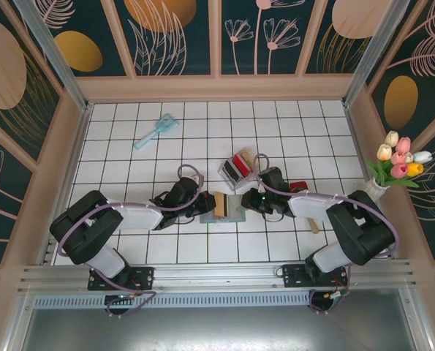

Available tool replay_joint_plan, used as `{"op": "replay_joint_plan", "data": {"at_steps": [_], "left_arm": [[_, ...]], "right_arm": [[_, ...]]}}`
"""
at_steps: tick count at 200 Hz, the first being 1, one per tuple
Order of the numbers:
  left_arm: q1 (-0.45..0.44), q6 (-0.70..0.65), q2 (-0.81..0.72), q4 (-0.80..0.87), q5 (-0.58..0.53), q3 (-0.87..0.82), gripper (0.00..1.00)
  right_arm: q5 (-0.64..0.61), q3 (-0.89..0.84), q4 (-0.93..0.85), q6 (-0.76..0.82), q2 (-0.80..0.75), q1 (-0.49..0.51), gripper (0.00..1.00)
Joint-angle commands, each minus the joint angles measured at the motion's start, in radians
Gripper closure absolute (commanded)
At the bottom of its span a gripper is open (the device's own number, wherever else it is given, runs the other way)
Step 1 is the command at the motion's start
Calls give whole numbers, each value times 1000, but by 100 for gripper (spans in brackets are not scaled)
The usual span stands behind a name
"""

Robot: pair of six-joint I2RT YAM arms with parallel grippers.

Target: Put the credit cards into the card holder

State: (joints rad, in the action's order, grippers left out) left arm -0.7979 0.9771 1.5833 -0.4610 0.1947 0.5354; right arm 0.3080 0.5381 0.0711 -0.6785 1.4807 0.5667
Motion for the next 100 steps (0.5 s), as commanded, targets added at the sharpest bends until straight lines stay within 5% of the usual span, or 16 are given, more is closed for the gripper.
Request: {"op": "replay_joint_plan", "data": {"at_steps": [1, 36, 100], "left_arm": [[-4, 16, 27, -8, 35, -5, 100], [-9, 110, -19, 155, -13, 6, 100], [-22, 210, -14, 176, -21, -5, 100]], "right_arm": [[20, 19, 4, 9, 35, 16, 75], [6, 30, -13, 10, 27, 18, 75], [-3, 46, -32, 20, 30, 19, 75]]}}
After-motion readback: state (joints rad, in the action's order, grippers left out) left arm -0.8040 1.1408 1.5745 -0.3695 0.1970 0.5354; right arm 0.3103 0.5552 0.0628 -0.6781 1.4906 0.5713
